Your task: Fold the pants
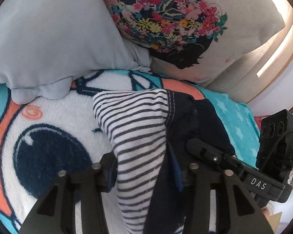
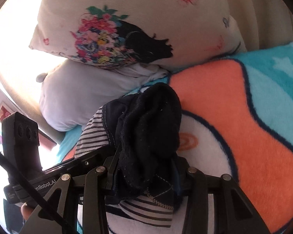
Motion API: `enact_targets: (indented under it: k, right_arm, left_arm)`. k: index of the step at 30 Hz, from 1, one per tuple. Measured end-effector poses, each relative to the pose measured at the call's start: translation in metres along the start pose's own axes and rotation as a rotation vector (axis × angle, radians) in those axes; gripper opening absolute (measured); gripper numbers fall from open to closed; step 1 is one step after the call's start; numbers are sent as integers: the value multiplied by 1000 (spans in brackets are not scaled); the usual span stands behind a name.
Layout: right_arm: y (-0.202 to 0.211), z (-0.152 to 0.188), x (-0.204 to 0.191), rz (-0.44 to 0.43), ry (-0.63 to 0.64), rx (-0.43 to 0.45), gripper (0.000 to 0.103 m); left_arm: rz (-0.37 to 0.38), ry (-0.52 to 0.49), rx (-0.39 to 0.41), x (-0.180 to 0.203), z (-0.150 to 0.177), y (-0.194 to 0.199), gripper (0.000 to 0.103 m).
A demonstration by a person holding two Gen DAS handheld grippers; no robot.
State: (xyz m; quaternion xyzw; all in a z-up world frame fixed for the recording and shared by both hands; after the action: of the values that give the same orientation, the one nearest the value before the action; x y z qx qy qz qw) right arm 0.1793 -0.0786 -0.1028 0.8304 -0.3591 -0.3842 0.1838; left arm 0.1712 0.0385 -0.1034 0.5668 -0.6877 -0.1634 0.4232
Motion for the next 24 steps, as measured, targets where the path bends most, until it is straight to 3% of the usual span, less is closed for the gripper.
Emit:
enact_targets:
  k: [4,6,8,10,13,16,18,20,24]
  right_arm:
    - [-4,4,12,0,-47,-14,56]
    - [0,4,12,-11,-67,-3,58]
    - [17,1,10,23,-47,47,66]
    - [41,-7,2,45,1,126,68]
    - [64,-20,-13,3,40,191,70]
    - [60,-35,-30,-160,11,166,72]
    - [46,-43,-32,-226,-39,134,72]
    - [29,-48,-28,-241,-80,108,72]
    - [-4,-46,-5,-249,-184,48,72]
  left_arm:
    - [-44,3,-14,-3,1,-1,61]
    - [-61,13,-15,-6,2,11,61]
    - [-74,15,-2,-8,3,31,64]
    - [-56,25,37,-9,0,50,69]
    - [-6,53,90,-7,-14,64,69]
    - [45,93,99,-3,-29,55,69]
    - [87,131,95,-2,-39,42,69]
    - [110,183,59,-6,-45,20,69]
    - [75,235,7,-22,-46,-15,69]
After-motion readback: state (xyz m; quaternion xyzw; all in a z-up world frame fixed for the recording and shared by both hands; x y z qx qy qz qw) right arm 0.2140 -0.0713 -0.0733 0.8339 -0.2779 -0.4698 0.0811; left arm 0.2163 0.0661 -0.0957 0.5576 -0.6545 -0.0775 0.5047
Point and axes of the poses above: each gripper's, at about its wrist camera, not at the fingertips, and y roughly against the way its jaws point, x to its right, z to its underside, the point moved 8 cm from there along -y, roughly the way its jaws point, and after that the axes turned 1 degree about x, right-handed, at the moved point
